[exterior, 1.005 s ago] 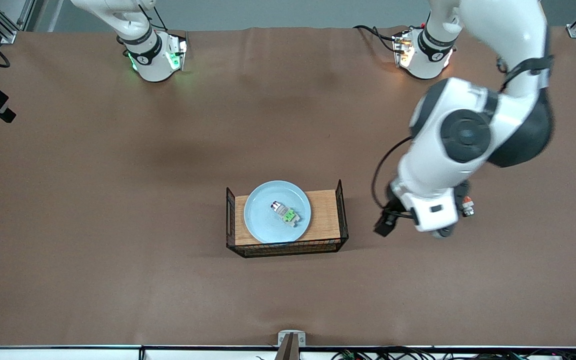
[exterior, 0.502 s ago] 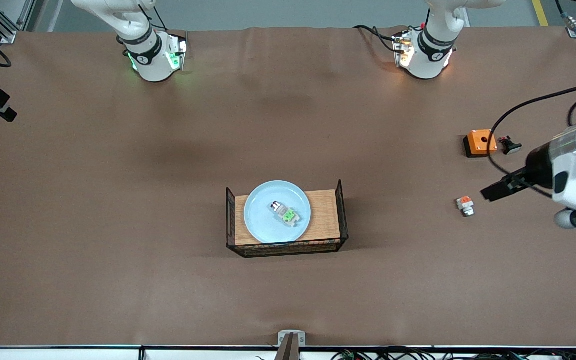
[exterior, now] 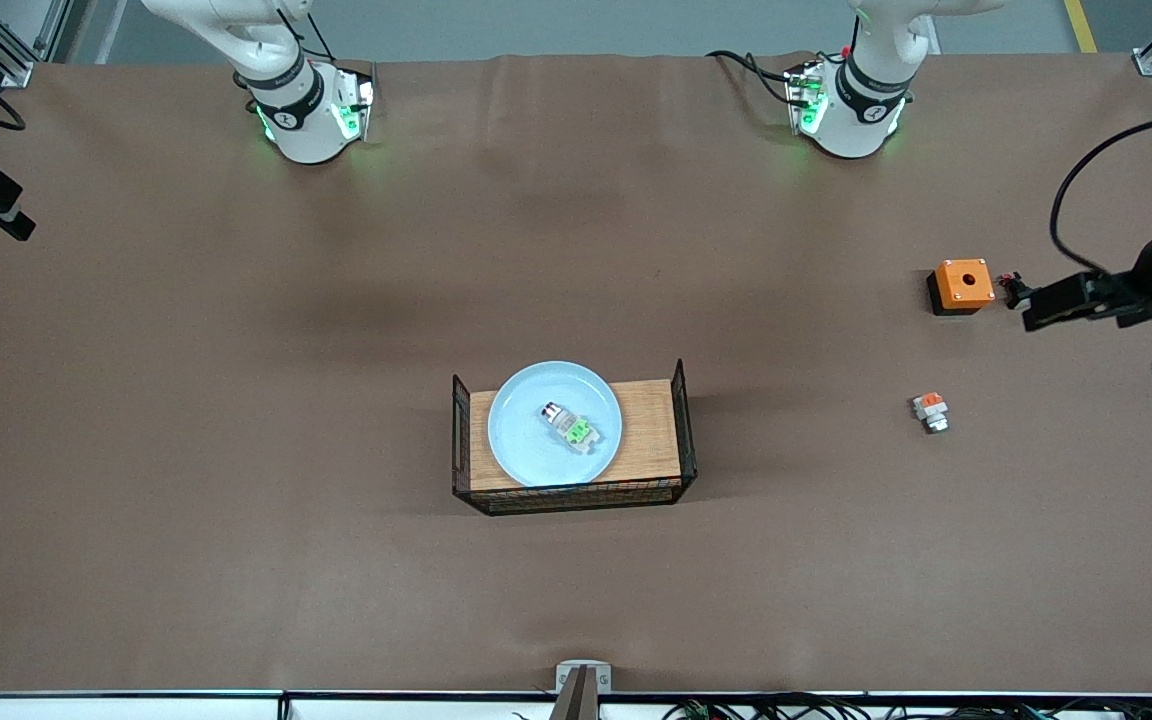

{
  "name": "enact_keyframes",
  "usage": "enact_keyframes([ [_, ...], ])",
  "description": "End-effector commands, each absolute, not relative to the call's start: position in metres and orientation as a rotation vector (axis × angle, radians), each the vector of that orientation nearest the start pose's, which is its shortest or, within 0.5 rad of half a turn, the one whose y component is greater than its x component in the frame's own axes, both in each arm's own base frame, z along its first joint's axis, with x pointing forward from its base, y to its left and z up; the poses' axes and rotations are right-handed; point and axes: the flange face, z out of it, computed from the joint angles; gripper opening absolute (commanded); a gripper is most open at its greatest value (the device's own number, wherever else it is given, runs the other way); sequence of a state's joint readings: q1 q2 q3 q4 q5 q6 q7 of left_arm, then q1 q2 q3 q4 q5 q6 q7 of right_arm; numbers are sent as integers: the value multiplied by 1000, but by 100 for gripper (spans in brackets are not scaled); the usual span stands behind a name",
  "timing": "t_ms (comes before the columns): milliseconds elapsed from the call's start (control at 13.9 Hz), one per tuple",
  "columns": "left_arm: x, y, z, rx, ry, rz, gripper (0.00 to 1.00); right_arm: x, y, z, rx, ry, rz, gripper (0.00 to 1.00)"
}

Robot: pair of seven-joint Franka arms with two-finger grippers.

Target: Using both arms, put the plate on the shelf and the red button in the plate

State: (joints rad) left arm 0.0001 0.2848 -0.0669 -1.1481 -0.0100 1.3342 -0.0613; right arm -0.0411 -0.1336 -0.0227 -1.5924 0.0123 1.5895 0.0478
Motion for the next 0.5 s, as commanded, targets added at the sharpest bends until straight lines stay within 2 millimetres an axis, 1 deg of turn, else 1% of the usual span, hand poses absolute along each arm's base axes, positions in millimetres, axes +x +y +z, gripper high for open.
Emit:
enact_keyframes([
  [0,563,-30,645,-3148,125,167,100,512,-32,690,-3139,148,-200,100],
  [144,538,-36,646,-3141,134,102,100,512,-32,690,-3139,148,-198,100],
  [287,515,-44,643,-3137,130,58,100,512,-31,691,-3139,145,-205,100],
  [359,510,-49,645,-3137,132,49,100,512,-31,691,-3139,145,-205,100],
  [431,509,-50,646,-3138,130,49,100,512,-31,690,-3139,145,-203,100],
])
